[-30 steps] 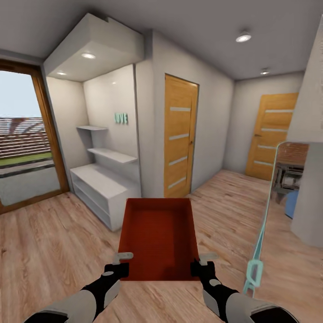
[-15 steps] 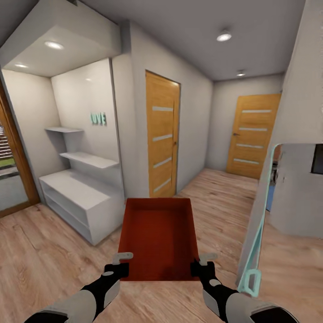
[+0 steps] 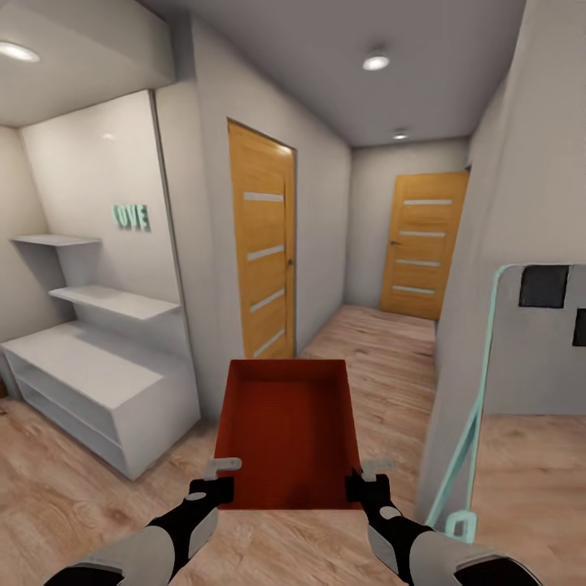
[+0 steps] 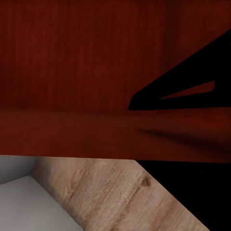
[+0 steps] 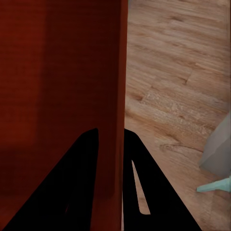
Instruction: Move the two storage containers from the living room to the garage. In the garage, place one container on the floor and stack the other container on top of it (either order is fine).
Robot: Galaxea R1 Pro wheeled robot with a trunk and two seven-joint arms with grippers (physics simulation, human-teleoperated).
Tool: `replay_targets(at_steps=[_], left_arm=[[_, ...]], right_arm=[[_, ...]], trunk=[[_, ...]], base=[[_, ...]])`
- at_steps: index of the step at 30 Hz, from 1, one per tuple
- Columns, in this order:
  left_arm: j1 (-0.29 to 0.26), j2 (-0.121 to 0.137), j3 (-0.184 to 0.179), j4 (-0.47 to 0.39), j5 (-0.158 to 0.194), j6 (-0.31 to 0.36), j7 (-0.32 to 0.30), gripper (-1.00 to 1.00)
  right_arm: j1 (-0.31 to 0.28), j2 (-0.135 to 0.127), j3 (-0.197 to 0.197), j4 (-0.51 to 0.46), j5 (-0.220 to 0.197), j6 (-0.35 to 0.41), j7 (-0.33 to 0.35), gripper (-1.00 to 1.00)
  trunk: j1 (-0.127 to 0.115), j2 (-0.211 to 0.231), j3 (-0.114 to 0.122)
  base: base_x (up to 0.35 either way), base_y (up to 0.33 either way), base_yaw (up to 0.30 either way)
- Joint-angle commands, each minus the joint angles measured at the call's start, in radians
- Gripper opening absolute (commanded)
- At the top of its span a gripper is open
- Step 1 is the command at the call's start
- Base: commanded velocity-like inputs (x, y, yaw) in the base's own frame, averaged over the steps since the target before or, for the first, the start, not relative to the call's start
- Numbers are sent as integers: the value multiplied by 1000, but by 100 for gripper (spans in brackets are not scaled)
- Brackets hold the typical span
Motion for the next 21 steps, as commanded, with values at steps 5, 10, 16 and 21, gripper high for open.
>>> replay_targets(at_steps=[5, 10, 16, 21], left_arm=[[-1, -1, 58, 3, 12, -5, 11, -100], [-1, 0, 58, 3, 12, -5, 11, -100], [-1, -1, 58, 3, 12, -5, 11, -100], [-1, 0, 58, 3, 12, -5, 11, -100]], right_arm=[[-1, 0, 16, 1, -24, -8, -3, -100], [-2, 0, 16, 1, -17, -8, -2, -100], [-1, 0, 16, 1, -19, -8, -3, -100], [-2, 0, 16, 1, -22, -8, -2, -100]], trunk=[[1, -1, 0], [1, -1, 0], [1, -1, 0], [1, -1, 0]], base=[[322, 142, -38], [322, 142, -3], [322, 142, -81], [322, 142, -221]])
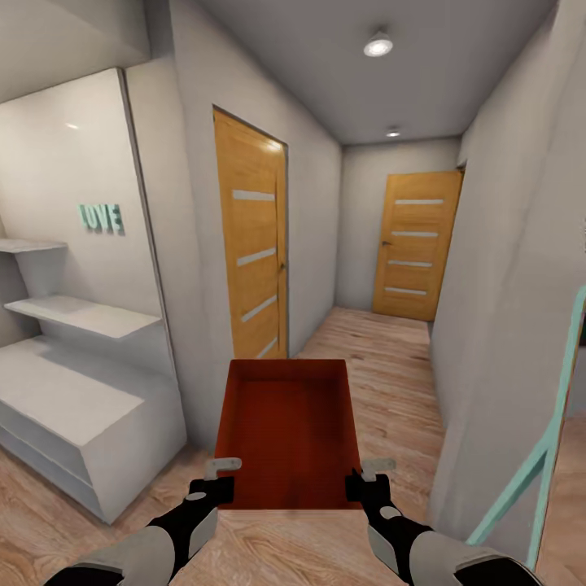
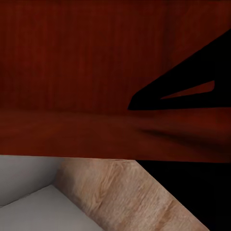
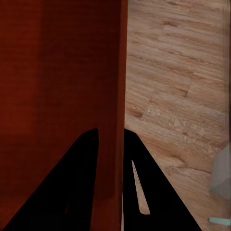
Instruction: Move the two storage containers from the living room to the garage. In the garage, place one container on the floor and stack the other container on top of it (either order is fine).
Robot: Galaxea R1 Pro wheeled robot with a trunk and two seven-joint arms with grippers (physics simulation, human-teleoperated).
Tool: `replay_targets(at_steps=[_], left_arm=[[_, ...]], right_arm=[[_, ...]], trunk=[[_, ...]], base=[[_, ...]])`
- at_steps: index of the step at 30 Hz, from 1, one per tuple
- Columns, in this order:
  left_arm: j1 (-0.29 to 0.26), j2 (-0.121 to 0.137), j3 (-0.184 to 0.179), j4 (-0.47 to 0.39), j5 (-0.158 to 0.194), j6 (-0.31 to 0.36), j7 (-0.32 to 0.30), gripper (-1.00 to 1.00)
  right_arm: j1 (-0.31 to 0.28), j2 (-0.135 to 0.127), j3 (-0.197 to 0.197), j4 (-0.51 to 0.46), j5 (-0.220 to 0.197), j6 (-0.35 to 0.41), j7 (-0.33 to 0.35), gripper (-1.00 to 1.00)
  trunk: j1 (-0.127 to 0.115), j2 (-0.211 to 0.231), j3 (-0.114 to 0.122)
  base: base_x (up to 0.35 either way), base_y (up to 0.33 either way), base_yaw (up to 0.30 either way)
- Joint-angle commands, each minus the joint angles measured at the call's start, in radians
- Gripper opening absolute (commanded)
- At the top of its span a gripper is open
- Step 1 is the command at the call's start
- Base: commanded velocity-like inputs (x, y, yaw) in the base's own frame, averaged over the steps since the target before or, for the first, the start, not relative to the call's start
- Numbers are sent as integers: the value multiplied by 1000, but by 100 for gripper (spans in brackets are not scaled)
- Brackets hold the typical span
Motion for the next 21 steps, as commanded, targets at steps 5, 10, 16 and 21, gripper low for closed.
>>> replay_targets(at_steps=[5, 10, 16, 21], left_arm=[[-1, 0, 57, 4, 12, -5, 11, -100], [-1, 1, 57, 4, 12, -5, 11, -100], [-1, 0, 57, 4, 12, -5, 11, -100], [-1, 1, 57, 4, 12, -5, 11, -100]], right_arm=[[-1, 0, 18, 1, -24, -8, -4, -100], [-2, 0, 18, 1, -25, -8, -4, -100], [-1, 0, 18, 1, -25, -8, -3, -100], [-2, 0, 18, 1, -25, -8, -4, -100]], trunk=[[1, -1, 0], [1, -1, 0], [1, -1, 0], [1, -1, 0]], base=[[322, 142, -240], [322, 142, -242], [322, 142, -243], [322, 142, -243]])
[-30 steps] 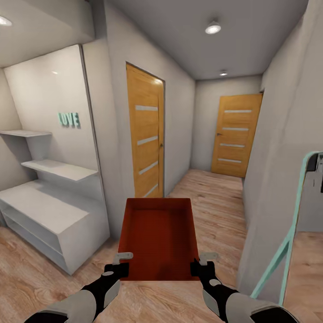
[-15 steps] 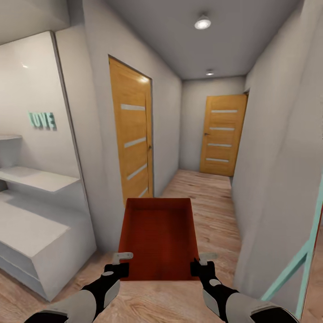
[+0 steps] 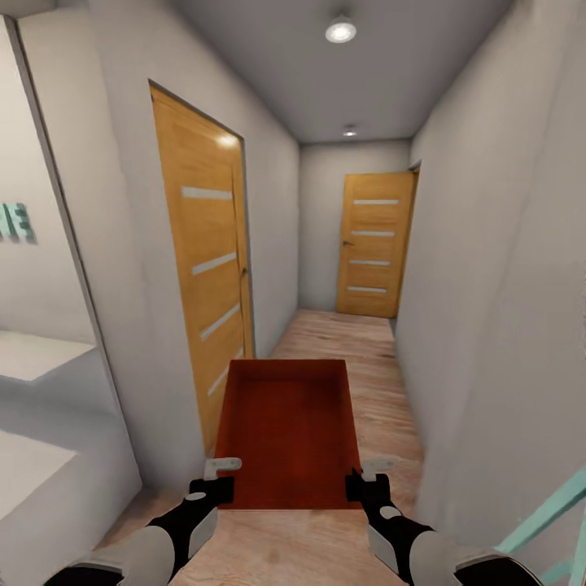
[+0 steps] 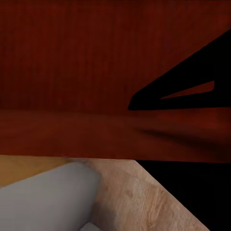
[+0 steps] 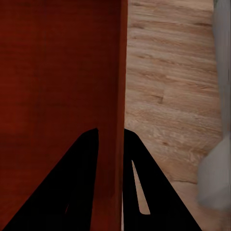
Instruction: Move the two storage containers from the living room to the garage. In the garage, place one container on the floor and stack the other container on top of it (either order is fine).
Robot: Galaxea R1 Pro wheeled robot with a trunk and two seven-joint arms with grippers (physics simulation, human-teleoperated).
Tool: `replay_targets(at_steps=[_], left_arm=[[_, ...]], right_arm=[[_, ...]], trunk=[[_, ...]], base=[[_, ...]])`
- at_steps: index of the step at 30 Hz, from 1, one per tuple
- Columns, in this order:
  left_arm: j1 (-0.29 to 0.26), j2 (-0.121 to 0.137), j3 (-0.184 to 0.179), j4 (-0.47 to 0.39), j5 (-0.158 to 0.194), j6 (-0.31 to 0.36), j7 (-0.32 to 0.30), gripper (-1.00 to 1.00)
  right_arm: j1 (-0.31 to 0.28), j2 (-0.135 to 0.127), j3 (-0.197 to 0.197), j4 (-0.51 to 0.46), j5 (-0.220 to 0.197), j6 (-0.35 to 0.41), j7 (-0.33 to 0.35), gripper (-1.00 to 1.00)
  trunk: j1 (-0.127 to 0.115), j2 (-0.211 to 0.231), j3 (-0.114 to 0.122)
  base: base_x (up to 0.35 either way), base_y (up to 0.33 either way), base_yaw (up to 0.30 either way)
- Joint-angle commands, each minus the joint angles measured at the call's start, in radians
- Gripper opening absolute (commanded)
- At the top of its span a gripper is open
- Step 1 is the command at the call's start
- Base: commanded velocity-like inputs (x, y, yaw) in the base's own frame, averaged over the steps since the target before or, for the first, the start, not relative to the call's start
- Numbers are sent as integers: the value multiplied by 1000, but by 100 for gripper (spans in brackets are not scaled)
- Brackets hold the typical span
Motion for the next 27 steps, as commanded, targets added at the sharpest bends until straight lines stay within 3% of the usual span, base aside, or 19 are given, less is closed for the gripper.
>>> replay_targets(at_steps=[1, 27], left_arm=[[-1, 0, 55, 4, 13, -5, 13, -100], [-1, 0, 55, 4, 13, -6, 13, -100]], right_arm=[[-1, 0, 19, 1, -28, -9, -4, -100], [-1, 0, 19, 1, -28, -9, -4, -100]], trunk=[[1, -1, 0], [1, -1, 0]], base=[[322, 142, -243], [322, 142, -233]])
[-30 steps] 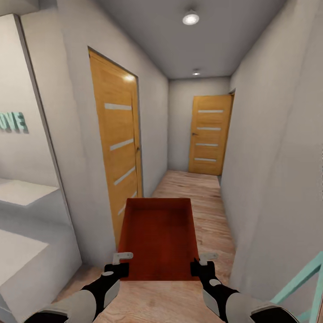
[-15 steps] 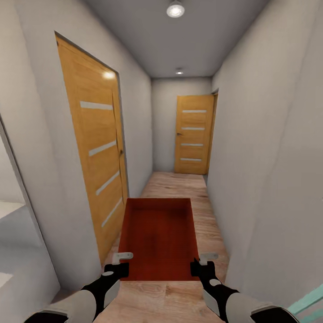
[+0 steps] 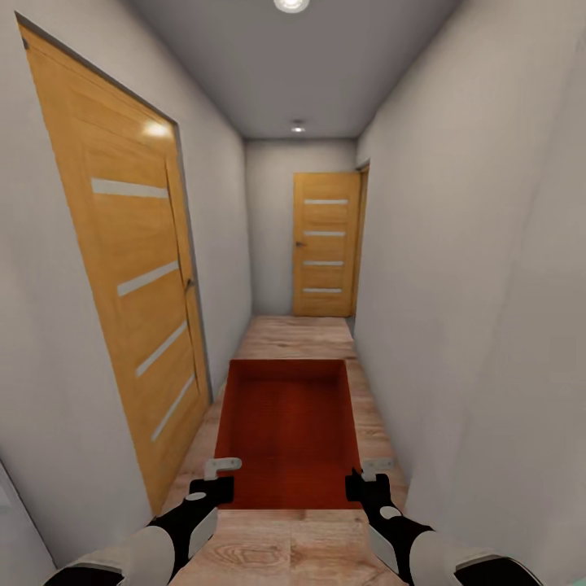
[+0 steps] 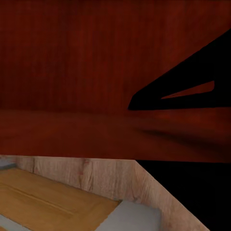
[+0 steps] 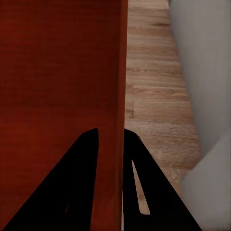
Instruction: Move the two storage containers from the living room to the garage. In the garage, place one container on the floor and stack the other container on top of it (either order is fine).
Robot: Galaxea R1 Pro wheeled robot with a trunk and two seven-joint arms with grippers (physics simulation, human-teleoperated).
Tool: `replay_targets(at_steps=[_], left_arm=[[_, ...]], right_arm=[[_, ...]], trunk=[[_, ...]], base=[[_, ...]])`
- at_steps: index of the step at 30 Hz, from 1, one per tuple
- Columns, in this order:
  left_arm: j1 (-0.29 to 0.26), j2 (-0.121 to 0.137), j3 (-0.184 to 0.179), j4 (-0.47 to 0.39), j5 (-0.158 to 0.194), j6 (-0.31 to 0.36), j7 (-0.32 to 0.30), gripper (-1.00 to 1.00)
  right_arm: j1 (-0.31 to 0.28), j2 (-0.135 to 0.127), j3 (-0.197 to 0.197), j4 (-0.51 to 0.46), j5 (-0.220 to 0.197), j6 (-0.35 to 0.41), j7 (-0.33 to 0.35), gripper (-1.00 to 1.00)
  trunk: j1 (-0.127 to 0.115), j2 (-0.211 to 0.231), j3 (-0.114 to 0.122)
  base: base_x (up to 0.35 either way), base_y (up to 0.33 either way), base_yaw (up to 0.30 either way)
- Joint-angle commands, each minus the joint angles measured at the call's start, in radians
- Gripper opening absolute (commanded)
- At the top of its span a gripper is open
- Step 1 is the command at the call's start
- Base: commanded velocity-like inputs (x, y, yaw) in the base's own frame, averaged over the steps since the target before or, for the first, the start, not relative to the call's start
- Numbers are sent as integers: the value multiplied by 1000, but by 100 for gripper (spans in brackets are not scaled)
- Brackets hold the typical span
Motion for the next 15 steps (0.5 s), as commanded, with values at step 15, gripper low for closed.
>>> replay_targets(at_steps=[15], left_arm=[[-1, 1, 55, 3, 11, -6, 12, -100]], right_arm=[[-1, 0, 18, 1, -27, -9, -3, -100]], trunk=[[1, -1, 0]], base=[[322, 138, -14]])
